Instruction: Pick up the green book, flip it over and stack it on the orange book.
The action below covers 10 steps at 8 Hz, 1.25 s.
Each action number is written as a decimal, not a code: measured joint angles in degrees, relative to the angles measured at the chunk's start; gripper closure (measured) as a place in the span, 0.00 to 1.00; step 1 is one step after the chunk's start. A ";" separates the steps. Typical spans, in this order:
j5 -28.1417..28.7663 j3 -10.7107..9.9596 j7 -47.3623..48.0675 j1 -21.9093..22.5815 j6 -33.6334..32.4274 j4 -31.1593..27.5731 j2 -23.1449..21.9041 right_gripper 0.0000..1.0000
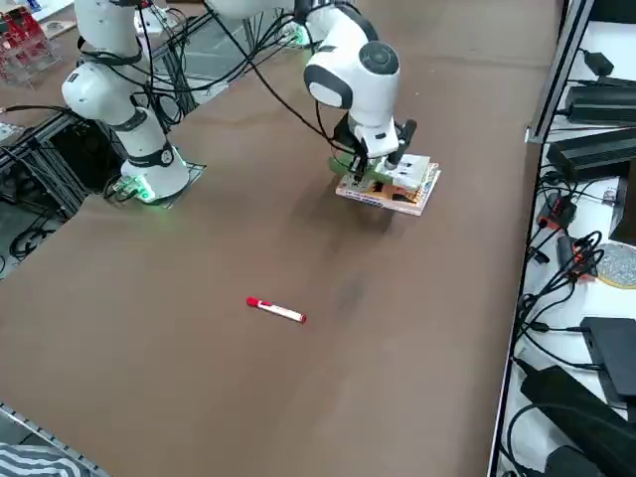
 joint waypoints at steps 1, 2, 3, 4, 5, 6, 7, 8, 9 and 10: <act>0.00 0.01 -0.93 -0.43 0.35 0.00 0.40 0.89; 0.00 0.01 -1.84 -0.99 0.74 0.00 0.82 0.89; 0.00 0.01 -2.21 -1.51 1.00 0.00 1.12 0.89; 0.01 0.03 -2.36 -1.74 1.17 0.00 1.39 0.89; 0.01 0.04 -2.39 -1.77 1.31 0.00 1.57 0.87; 0.01 0.04 -2.41 -1.82 1.43 0.00 1.69 0.73; 0.01 0.09 -2.44 -1.81 1.68 0.01 1.93 0.52; 0.01 0.22 -2.45 -1.77 1.89 0.01 2.09 0.34; 0.01 0.24 -2.45 -1.72 1.96 0.06 2.10 0.13; 0.01 0.24 -2.45 -1.72 1.97 0.25 2.10 0.00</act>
